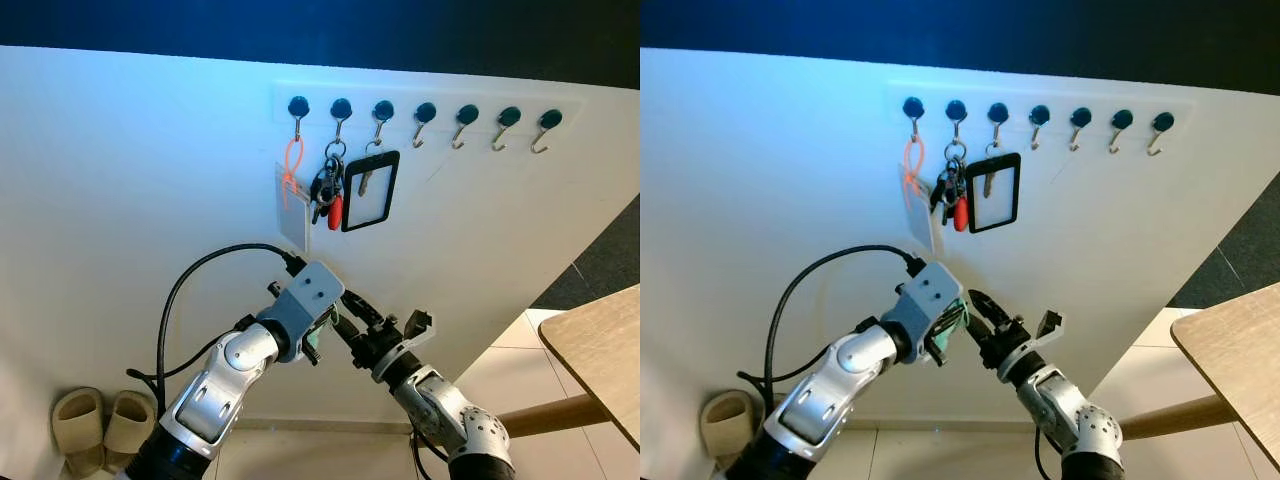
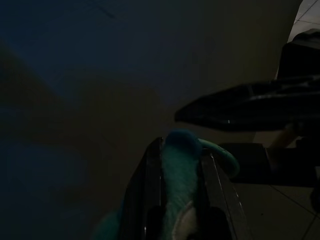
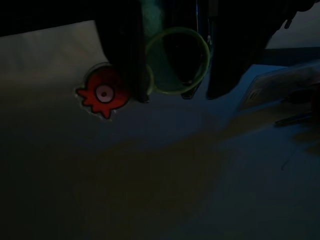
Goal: Hang keys on a hook
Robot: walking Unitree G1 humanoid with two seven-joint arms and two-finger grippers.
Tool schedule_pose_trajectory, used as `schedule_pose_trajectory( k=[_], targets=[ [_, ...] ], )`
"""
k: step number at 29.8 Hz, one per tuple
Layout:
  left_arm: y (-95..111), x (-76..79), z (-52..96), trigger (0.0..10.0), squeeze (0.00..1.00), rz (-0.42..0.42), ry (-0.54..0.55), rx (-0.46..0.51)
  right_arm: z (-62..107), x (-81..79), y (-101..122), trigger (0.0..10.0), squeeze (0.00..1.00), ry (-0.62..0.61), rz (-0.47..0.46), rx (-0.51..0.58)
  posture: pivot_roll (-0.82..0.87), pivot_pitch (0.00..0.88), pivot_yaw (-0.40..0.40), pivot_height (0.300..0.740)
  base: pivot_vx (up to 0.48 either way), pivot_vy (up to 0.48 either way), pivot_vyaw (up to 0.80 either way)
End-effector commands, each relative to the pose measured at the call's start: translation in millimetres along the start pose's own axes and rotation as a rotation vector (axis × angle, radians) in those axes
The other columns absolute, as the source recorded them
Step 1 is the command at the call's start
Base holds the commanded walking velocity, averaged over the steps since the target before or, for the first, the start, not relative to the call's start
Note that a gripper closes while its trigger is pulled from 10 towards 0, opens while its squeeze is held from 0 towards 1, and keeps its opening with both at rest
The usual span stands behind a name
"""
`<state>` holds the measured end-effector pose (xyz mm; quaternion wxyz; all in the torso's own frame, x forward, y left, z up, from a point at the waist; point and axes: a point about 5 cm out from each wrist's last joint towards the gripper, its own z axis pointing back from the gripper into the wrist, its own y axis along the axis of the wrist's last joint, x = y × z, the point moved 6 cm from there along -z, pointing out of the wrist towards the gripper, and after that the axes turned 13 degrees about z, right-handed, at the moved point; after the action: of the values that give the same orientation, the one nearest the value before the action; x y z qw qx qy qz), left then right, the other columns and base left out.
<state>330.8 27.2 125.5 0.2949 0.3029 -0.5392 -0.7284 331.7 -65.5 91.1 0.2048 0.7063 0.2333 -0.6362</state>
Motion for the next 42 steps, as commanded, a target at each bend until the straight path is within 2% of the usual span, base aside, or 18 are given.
schedule_pose_trajectory(
  k=[1,8,15,16,17,18,19,20,21,24,27,34,35,39,40,41,42],
  targets=[
    [6,5.6,-1.7,10.0,0.0,0.0,-0.012,0.024,-7.3,-2.6,-16,0.0,0.0,0.032,-0.058,-0.009,0.09,0.07,-0.056,0.74,0.0,0.0,0.0],
    [9,3.5,-2.0,10.0,0.0,-0.004,-0.007,0.03,-7.6,-2.0,-15,0.0,0.0,0.029,-0.057,-0.008,0.09,0.07,-0.057,0.74,0.0,0.0,0.0],
    [20,-5.5,-2.8,10.0,0.0,-0.006,0.025,0.074,-7.2,1.0,-15,0.0,0.0,0.017,-0.054,-0.006,0.09,0.071,-0.057,0.74,0.0,0.0,0.0],
    [24,-9.5,-2.8,10.0,0.0,-0.003,0.039,0.089,-5.9,3.3,-16,7.5,0.0,0.003,-0.036,-0.015,0.09,0.072,-0.057,0.74,0.0,0.0,0.0],
    [24,-9.5,-2.8,10.0,0.0,-0.003,0.039,0.089,-5.9,3.3,-16,7.5,0.0,0.003,-0.036,-0.015,0.09,0.072,-0.057,0.74,0.0,0.0,0.0],
    [28,-14.2,-2.8,10.0,0.0,-0.002,0.054,0.102,-4.3,4.4,-17,10.0,0.0,-0.004,-0.018,-0.024,0.09,0.074,-0.058,0.74,0.0,0.0,0.0],
    [28,-14.2,-2.8,10.0,0.0,-0.002,0.054,0.102,-4.3,4.4,-17,10.0,0.0,-0.004,-0.018,-0.024,0.09,0.074,-0.058,0.74,0.0,0.0,0.0],
    [31,-18.5,-2.8,10.0,0.0,-0.002,0.067,0.11,-2.7,5.3,-18,10.0,0.2,-0.008,-0.002,-0.031,0.09,0.074,-0.058,0.74,0.0,0.0,0.0],
    [33,-22.9,-2.9,10.0,0.0,-0.004,0.078,0.116,-0.8,5.9,-19,10.0,1.0,-0.011,0.008,-0.035,0.09,0.075,-0.057,0.74,0.0,0.0,0.0],
    [37,-31.9,-3.0,10.0,0.0,-0.014,0.099,0.124,6.1,6.3,-16,10.0,1.0,-0.008,0.008,-0.035,0.09,0.078,-0.057,0.74,0.0,0.0,0.0],
    [39,-34.1,-2.9,10.0,0.0,-0.016,0.102,0.127,9.5,6.0,-14,10.0,1.0,-0.007,0.005,-0.03,0.09,0.081,-0.055,0.74,0.0,0.0,0.0],
    [42,-28.7,-2.5,10.0,0.0,-0.013,0.076,0.136,9.3,6.5,-9,10.0,1.0,-0.005,-0.017,-0.001,0.1,0.088,-0.056,0.74,0.0,0.0,0.0],
    [43,-24.8,-1.3,10.0,0.0,-0.011,0.06,0.14,6.4,3.1,-10,10.0,0.0,0.015,-0.029,0.004,0.1,0.09,-0.057,0.74,0.0,0.0,0.0],
    [42,-21.8,0.0,10.0,0.0,-0.009,0.05,0.142,3.1,-0.9,-11,10.0,0.0,0.036,-0.036,0.002,0.1,0.093,-0.06,0.74,0.0,0.0,0.0],
    [42,-20.5,0.6,10.0,0.0,-0.008,0.047,0.14,1.8,-3.6,-12,10.0,0.04,0.05,-0.038,-0.002,0.1,0.094,-0.061,0.74,0.0,0.0,0.0],
    [41,-19.1,1.0,10.0,0.0,-0.007,0.045,0.139,0.4,-5.7,-13,10.0,0.47,0.058,-0.039,-0.006,0.11,0.095,-0.062,0.74,0.0,0.0,0.0],
    [41,-19.1,1.0,10.0,0.0,-0.007,0.045,0.139,0.4,-5.7,-13,10.0,0.47,0.058,-0.039,-0.006,0.11,0.095,-0.062,0.74,0.0,0.0,0.0]
  ],
)
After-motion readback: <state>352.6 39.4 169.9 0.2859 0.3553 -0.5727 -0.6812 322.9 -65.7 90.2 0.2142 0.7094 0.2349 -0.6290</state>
